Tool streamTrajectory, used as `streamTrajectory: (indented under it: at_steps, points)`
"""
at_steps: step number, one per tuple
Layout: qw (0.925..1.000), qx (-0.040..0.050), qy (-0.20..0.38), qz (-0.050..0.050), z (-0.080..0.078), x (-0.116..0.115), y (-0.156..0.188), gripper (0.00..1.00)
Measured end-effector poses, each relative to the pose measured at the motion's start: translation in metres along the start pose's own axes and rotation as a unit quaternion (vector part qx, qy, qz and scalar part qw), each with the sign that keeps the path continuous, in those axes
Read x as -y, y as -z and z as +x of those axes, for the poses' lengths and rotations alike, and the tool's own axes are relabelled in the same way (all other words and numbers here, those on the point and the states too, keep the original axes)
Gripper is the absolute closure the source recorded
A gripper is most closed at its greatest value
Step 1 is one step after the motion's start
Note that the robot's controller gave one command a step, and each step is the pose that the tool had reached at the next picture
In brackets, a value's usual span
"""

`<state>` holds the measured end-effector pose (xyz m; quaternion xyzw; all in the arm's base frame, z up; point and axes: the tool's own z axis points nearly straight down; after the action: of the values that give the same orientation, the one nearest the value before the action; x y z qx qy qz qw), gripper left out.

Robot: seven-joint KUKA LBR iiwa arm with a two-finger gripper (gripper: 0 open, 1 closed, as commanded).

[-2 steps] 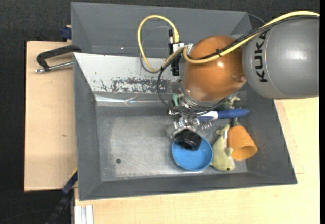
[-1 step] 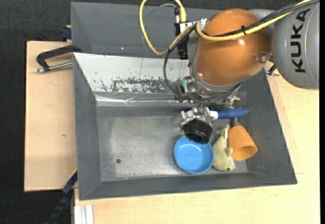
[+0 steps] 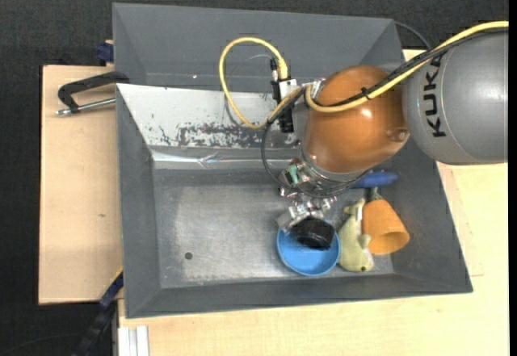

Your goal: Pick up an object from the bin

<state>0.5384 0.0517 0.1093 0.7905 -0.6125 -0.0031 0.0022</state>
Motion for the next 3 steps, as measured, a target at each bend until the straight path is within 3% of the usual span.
streamTrajectory:
  at_steps: [1,2,3]
  points:
    - [0.9999,-0.0016,-0.012,0.002,-0.008,-0.009,-0.040,1.00]
    - [0.9998,-0.0003,-0.019,0.010,-0.018,-0.027,0.093,1.00]
    - [0.9992,0.0008,-0.041,0.001,-0.026,-0.026,0.015,1.00]
